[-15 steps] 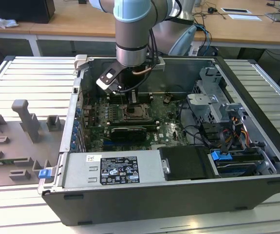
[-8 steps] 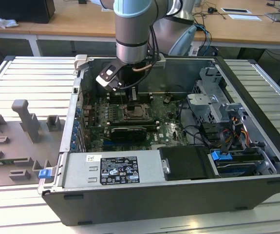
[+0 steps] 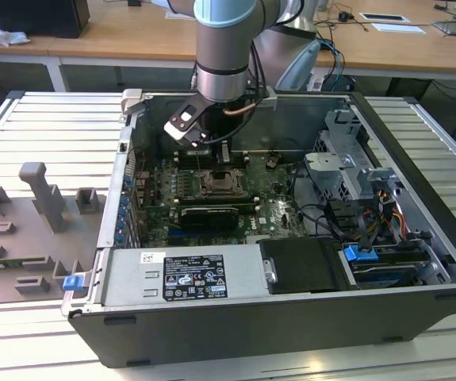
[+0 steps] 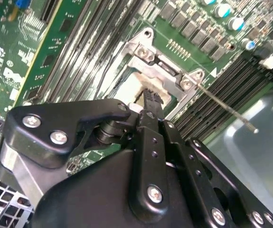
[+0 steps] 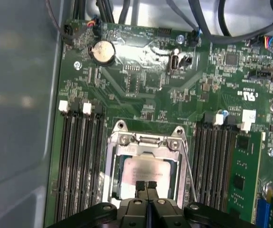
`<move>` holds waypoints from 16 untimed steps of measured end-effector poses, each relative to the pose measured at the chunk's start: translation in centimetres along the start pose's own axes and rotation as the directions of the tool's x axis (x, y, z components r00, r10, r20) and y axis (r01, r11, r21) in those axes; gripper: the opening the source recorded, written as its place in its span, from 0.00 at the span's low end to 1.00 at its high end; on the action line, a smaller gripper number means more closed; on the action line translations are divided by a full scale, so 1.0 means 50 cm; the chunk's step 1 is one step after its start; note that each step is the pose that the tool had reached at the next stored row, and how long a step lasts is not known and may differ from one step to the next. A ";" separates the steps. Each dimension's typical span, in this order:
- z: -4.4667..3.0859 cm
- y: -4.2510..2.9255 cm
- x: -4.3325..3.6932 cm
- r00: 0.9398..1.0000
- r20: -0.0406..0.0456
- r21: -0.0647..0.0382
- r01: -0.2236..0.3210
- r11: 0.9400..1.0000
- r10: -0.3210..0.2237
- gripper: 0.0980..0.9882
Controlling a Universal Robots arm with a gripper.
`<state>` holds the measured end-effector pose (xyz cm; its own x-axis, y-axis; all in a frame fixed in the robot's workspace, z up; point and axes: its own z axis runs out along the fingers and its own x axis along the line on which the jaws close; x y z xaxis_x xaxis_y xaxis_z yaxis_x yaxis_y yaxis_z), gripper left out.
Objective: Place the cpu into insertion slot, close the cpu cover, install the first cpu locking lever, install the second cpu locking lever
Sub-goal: 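Close the cpu cover, then install the first cpu locking lever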
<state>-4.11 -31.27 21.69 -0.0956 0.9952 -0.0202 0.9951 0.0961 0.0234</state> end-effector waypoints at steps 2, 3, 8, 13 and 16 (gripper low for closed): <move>0.000 0.005 0.000 1.000 0.000 0.000 0.000 1.000 0.000 0.01; 0.000 0.008 -0.001 1.000 0.000 0.000 0.000 1.000 0.000 0.01; 0.000 0.016 -0.002 1.000 0.000 0.000 0.000 1.000 0.000 0.01; -0.001 0.017 -0.002 1.000 0.000 0.000 0.000 1.000 0.000 0.01; -0.005 0.017 -0.002 1.000 0.000 0.000 0.000 1.000 0.000 0.01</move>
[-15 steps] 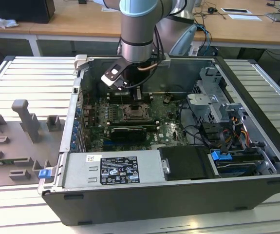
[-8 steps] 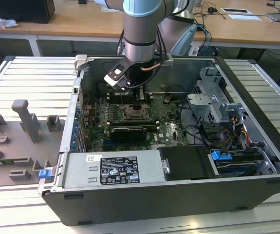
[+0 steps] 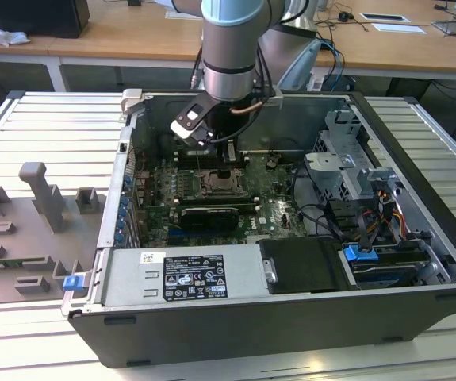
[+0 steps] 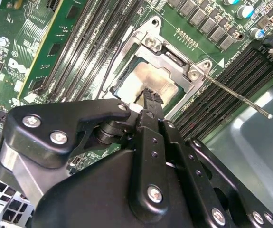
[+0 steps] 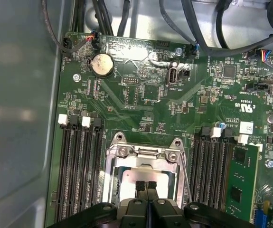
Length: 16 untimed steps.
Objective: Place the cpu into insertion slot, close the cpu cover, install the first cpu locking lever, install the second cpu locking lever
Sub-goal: 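Install the first cpu locking lever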
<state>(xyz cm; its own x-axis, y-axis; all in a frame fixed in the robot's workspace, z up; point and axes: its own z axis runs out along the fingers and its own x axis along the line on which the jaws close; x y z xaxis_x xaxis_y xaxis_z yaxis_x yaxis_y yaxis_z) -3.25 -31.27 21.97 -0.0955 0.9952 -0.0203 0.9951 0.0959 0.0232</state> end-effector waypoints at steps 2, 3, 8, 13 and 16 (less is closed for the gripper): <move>-0.003 0.000 0.000 1.000 0.000 0.000 0.000 1.000 0.000 0.01; -0.005 0.000 0.000 1.000 0.001 0.000 0.000 1.000 0.000 0.01; -0.019 0.001 0.000 1.000 0.004 0.000 0.000 1.000 0.000 0.01; -0.046 0.001 0.000 1.000 0.004 0.000 0.000 1.000 0.000 0.01; -0.067 0.002 -0.001 1.000 0.006 0.001 0.000 1.000 0.000 0.01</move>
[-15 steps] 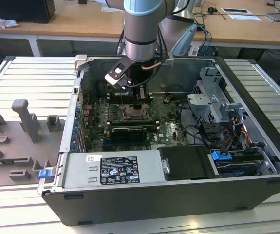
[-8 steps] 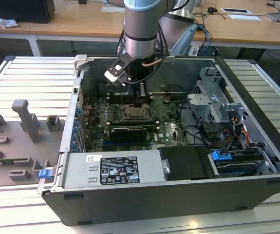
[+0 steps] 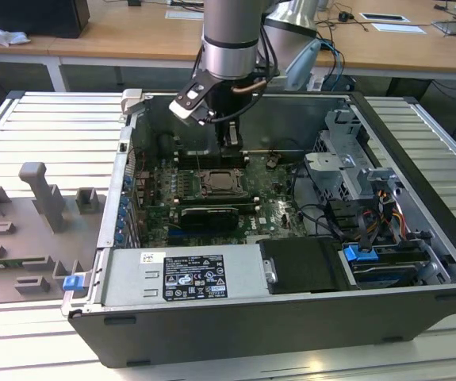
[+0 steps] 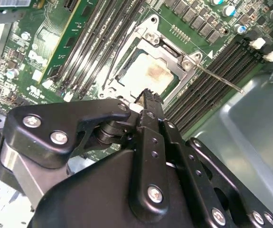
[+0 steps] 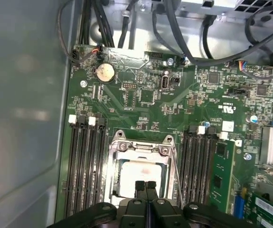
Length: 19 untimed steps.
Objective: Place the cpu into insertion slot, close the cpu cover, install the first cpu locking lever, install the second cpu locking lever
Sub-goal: 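Install the first cpu locking lever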
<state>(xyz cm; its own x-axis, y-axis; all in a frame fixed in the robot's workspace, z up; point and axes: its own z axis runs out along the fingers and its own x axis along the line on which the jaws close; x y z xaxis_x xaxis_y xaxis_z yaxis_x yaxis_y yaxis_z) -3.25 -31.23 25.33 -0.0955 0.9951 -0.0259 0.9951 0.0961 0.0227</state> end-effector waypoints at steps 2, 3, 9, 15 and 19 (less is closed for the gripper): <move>-0.015 0.000 0.000 1.000 0.005 0.000 0.000 1.000 0.000 0.01; -0.019 0.000 0.000 1.000 0.007 0.001 0.000 1.000 0.000 0.01; -0.030 0.001 0.000 1.000 0.019 0.002 0.010 1.000 -0.010 0.01; -0.030 0.001 0.000 0.986 0.017 -0.002 0.163 0.987 -0.163 0.01; -0.029 0.001 0.000 0.953 0.015 -0.007 0.304 0.953 -0.304 0.01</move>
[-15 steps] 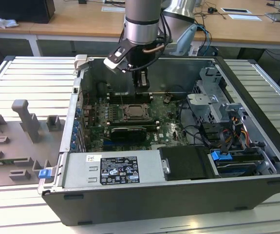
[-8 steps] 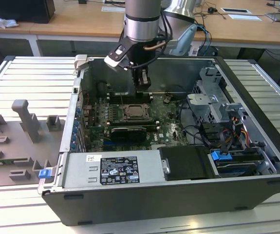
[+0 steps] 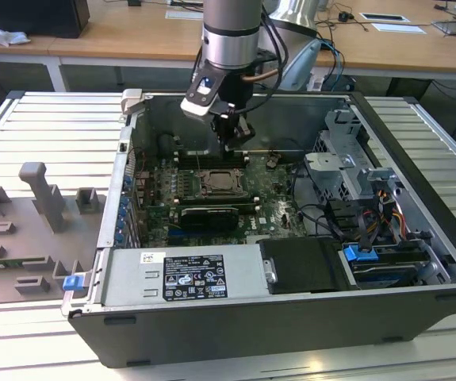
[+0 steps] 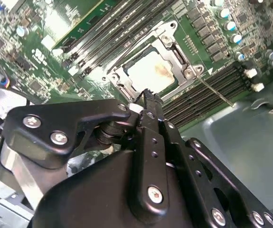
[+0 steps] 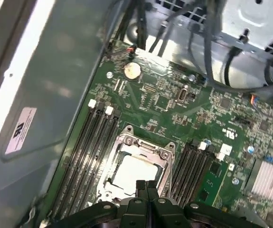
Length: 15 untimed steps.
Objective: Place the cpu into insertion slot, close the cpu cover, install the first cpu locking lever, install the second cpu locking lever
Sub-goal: 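Install the first cpu locking lever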
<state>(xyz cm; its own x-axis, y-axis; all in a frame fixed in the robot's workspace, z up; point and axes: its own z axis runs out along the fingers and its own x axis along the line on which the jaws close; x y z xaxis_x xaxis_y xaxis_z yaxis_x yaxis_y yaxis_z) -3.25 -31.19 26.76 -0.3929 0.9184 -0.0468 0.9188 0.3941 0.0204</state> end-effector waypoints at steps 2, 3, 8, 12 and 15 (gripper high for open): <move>0.000 0.000 0.000 0.997 -0.002 -0.004 0.079 0.997 -0.079 0.01; 0.000 0.000 0.000 0.993 -0.002 -0.006 0.117 0.993 -0.117 0.01; 0.000 0.000 0.000 0.963 -0.004 -0.013 0.269 0.963 -0.269 0.01; 0.000 0.000 0.000 0.937 -0.004 -0.018 0.350 0.937 -0.350 0.01; 0.000 0.000 0.000 0.916 -0.004 -0.020 0.400 0.916 -0.400 0.01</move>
<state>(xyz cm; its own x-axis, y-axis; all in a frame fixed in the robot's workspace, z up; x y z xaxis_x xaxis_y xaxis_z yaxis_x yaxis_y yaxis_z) -3.26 -31.19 26.74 -0.7278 0.6842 -0.0468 0.6841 0.7291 0.0205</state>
